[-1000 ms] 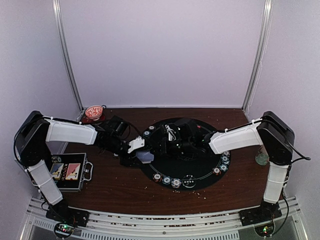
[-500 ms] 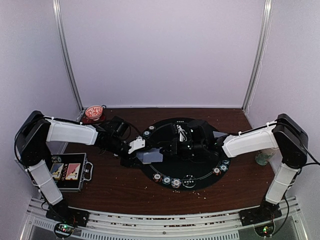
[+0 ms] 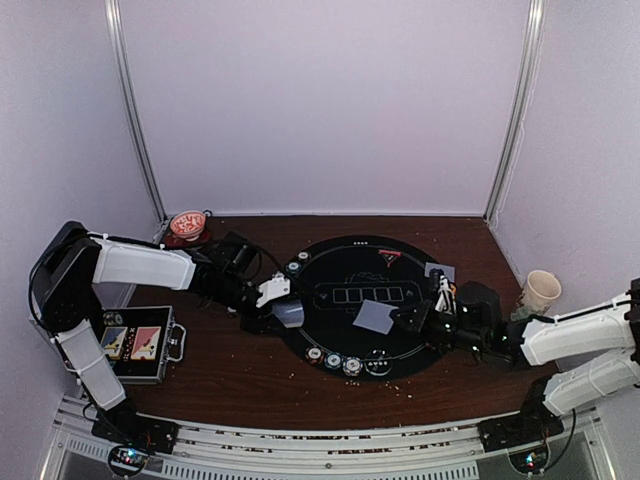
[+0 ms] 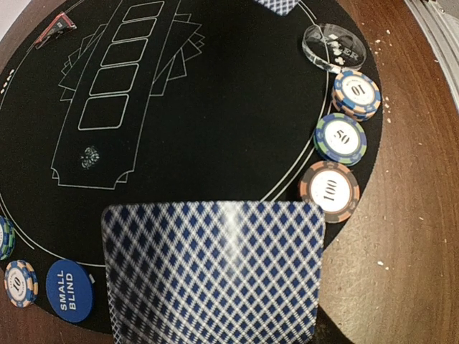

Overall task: Distribute texas hold em gaming equipment
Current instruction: Distribute the poker card in the dealer area.

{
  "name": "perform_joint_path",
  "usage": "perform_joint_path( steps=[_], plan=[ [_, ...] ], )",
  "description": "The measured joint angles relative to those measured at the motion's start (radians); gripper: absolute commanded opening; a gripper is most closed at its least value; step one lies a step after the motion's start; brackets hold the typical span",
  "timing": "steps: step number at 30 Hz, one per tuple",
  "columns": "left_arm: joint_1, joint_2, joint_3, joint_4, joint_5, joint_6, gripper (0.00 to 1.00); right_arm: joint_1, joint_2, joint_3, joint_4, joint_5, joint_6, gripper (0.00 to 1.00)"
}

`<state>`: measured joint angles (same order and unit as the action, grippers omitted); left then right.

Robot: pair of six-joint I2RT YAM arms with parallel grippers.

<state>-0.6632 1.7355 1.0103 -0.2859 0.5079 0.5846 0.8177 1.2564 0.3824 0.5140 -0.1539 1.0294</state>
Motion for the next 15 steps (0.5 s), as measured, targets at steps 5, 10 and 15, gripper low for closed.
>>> perform_joint_path(
  steps=[5, 10, 15],
  plan=[
    [0.000, 0.000, 0.000, 0.000, -0.002, -0.002, 0.48, 0.049, -0.197, -0.216, 0.020, 0.219, 0.101, 0.00],
    [0.000, 0.000, 0.000, 0.000, -0.003, -0.003, 0.48, 0.132, -0.298, -0.266, -0.022, 0.387, 0.166, 0.00],
    [0.000, 0.000, 0.002, 0.000, -0.003, -0.003, 0.48, 0.220, -0.286, -0.266, -0.072, 0.503, 0.215, 0.00]
  ],
)
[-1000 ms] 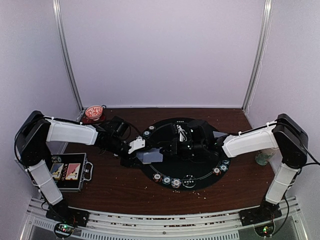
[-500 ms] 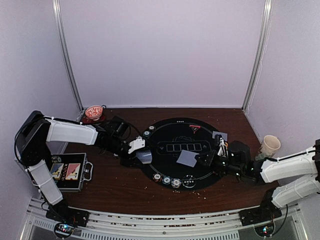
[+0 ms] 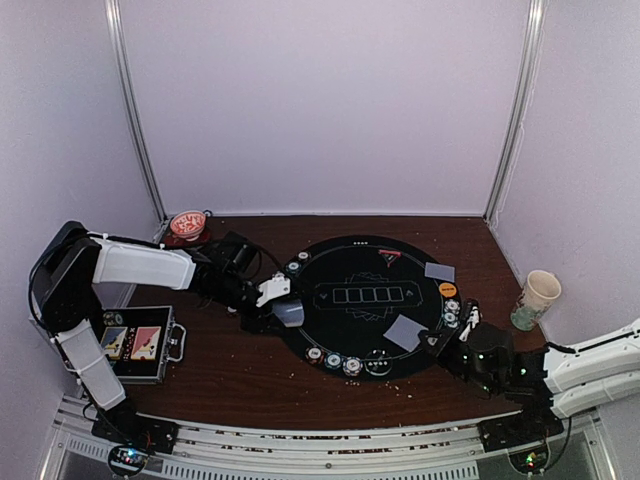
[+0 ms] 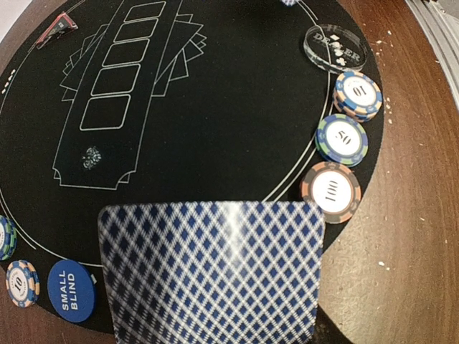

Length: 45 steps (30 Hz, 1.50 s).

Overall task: Distribute texas hold em gaming equipment
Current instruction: Distribute the poker card in the dealer area.

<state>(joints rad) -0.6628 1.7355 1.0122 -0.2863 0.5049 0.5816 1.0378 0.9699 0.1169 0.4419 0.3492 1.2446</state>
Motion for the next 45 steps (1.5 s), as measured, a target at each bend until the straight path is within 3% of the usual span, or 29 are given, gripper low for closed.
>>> perform_joint_path(
  steps=[8, 23, 36, 45],
  plan=[
    [0.000, 0.000, 0.002, 0.000, 0.000, 0.000, 0.48, 0.090, 0.117, 0.024, -0.107, 0.118, 0.066, 0.00],
    [0.000, 0.000, 0.006, 0.000, 0.000, 0.000, 0.48, 0.161, 0.096, 0.040, -0.229, 0.154, 0.119, 0.03],
    [0.000, 0.000, 0.008, 0.000, 0.000, 0.000, 0.48, 0.268, 0.174, 0.149, -0.365, 0.178, 0.167, 0.27],
    [0.000, 0.000, 0.008, 0.000, 0.000, 0.000, 0.48, 0.312, 0.104, 0.174, -0.555, 0.219, 0.242, 0.44]
  ],
)
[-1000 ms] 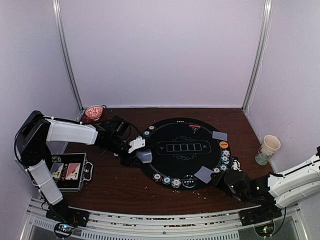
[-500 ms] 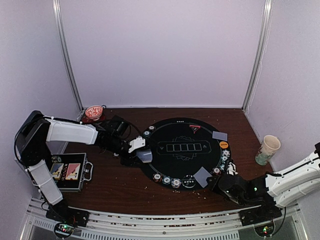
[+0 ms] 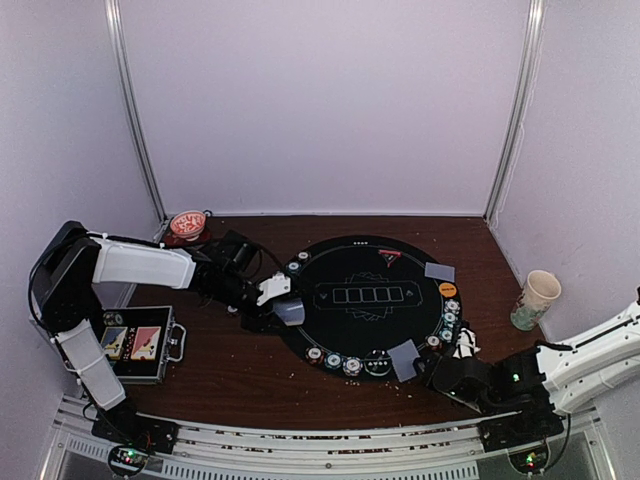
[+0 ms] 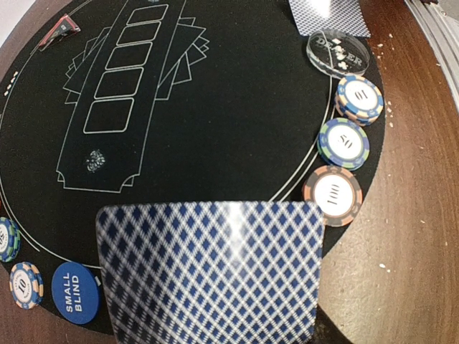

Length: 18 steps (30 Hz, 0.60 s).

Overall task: Distribute texas hold em gaming equipment
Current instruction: Distribute the poker card in the dealer area.

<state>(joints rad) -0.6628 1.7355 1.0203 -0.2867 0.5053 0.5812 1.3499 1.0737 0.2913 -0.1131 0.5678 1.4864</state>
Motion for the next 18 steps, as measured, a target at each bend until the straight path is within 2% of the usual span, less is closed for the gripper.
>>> perform_joint_path(
  steps=[8, 11, 15, 18],
  plan=[
    [0.000, 0.000, 0.000, 0.000, 0.000, 0.000, 0.48, 0.010, -0.122, 0.017, -0.199, 0.052, 0.039, 0.60],
    [0.000, 0.000, 0.001, 0.000, 0.000, 0.000, 0.48, 0.012, -0.159, 0.060, -0.246, 0.089, 0.009, 0.71],
    [0.000, 0.000, 0.001, 0.000, 0.000, 0.000, 0.48, 0.010, -0.162, 0.140, -0.203, 0.122, -0.147, 0.84],
    [0.000, 0.000, 0.001, -0.002, 0.000, 0.000, 0.48, -0.010, -0.085, 0.237, -0.134, 0.108, -0.282, 0.88]
  ],
)
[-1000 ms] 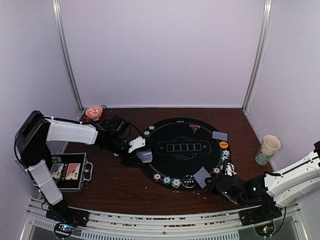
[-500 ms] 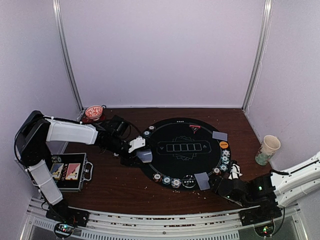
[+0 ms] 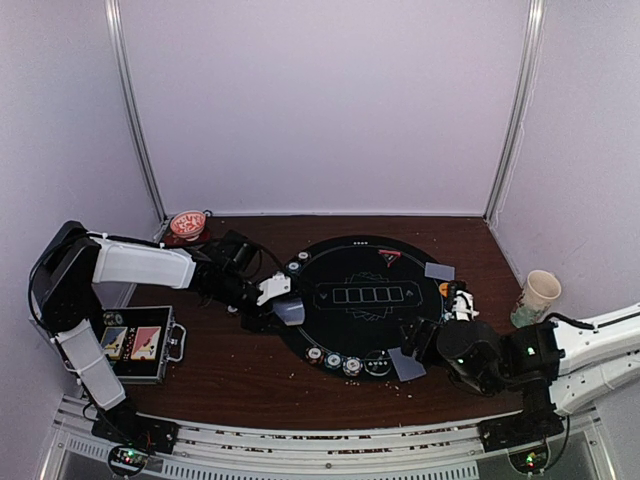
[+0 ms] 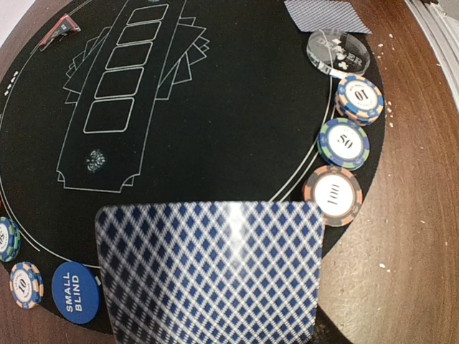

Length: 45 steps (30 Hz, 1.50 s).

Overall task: Distribute texas hold em gaming equipment
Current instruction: Distribute the poker card in the dealer area, then pick up the poker card from the face-down deck piles.

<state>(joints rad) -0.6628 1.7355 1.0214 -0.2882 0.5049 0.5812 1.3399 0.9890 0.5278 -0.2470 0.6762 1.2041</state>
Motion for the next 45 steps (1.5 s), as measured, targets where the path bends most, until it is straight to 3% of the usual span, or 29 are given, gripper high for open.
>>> perform_joint_path(
  steps=[5, 11, 15, 19, 28, 45],
  plan=[
    [0.000, 0.000, 0.000, -0.002, -0.002, 0.000, 0.48, -0.124, 0.195, 0.147, 0.200, -0.195, -0.187, 0.87],
    [0.000, 0.000, 0.000, -0.006, -0.018, -0.007, 0.48, -0.322, 0.459, 0.234, 0.407, -0.521, -0.277, 0.87],
    [0.000, 0.000, 0.002, -0.010, -0.027, -0.011, 0.48, -0.375, 0.681, 0.362, 0.516, -0.753, -0.310, 0.86],
    [0.000, 0.000, 0.002, -0.014, -0.030, -0.012, 0.48, -0.389, 0.787, 0.431, 0.581, -0.885, -0.319, 0.83],
    [0.002, 0.000, 0.015, -0.034, -0.030, -0.018, 0.48, -0.410, 0.927, 0.528, 0.649, -1.043, -0.322, 0.78],
    [0.003, 0.025, 0.072, -0.081, -0.076, -0.095, 0.48, -0.466, 1.073, 0.609, 0.780, -1.174, -0.294, 0.65]
  ],
)
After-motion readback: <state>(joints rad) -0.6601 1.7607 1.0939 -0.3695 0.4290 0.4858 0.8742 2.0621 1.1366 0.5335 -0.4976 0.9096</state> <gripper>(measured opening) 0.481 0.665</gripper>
